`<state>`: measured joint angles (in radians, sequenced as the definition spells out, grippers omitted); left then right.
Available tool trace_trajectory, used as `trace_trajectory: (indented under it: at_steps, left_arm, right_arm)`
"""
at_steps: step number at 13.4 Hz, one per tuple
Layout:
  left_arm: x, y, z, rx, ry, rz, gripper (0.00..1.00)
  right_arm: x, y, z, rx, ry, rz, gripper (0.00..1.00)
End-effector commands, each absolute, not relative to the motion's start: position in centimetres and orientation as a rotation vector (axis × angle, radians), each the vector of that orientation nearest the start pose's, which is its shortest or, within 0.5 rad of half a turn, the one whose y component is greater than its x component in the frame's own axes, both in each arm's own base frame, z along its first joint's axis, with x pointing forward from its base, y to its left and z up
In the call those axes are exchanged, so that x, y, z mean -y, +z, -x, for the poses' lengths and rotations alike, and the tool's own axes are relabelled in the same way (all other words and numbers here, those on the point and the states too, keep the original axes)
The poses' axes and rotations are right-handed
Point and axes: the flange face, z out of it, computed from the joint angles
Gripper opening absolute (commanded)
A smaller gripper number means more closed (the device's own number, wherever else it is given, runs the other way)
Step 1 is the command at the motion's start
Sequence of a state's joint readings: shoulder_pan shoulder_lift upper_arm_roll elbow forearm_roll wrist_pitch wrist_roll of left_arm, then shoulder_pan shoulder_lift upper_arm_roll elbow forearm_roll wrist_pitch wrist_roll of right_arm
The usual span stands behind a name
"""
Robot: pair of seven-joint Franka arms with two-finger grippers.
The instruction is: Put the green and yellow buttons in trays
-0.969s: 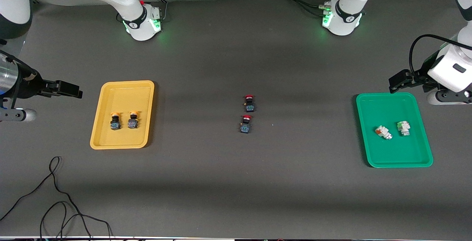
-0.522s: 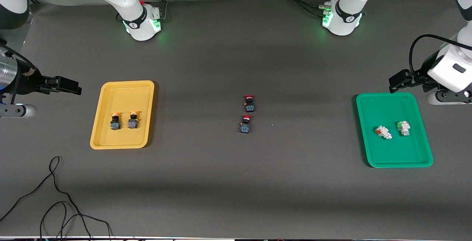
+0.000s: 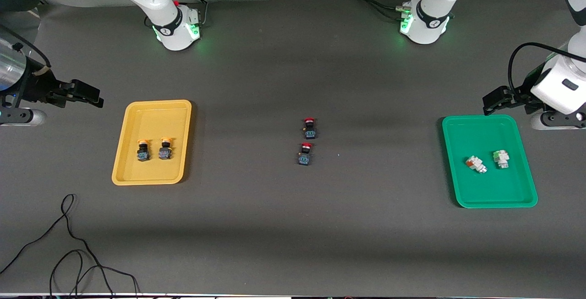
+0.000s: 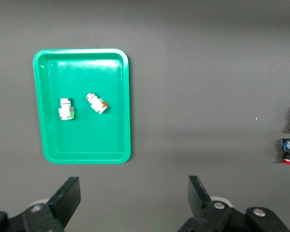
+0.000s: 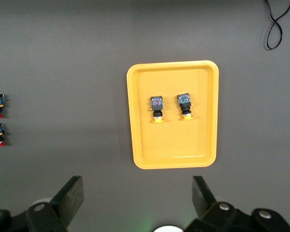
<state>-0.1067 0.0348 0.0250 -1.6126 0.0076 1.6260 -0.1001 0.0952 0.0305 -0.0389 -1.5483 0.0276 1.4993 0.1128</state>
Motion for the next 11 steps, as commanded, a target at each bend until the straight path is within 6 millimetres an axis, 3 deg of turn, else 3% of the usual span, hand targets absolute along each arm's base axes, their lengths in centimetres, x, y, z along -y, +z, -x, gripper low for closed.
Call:
trace_trajectory:
  at_steps: [1,3,5,11]
  left_arm:
    - [4.6,59.8,-56.3,0.023,0.031,3.12,0.99]
    - [4.5,59.8,-56.3,0.025,0.033,3.12,0.99]
    - [4.5,59.8,-56.3,0.025,0.031,3.12,0.99]
    - [4.5,59.8,-56.1,0.025,0.043,3.119,0.99]
  right_arm:
    - [-2.9,60.8,-53.3,-0.106,0.055,3.143,1.0]
    - [-2.8,61.0,-53.4,-0.092,0.045,3.17,1.0]
    - [-4.3,61.2,-53.5,-0.048,0.038,3.181,1.0]
    - [-3.7,61.1,-54.2,-0.082,0.043,3.174,1.0]
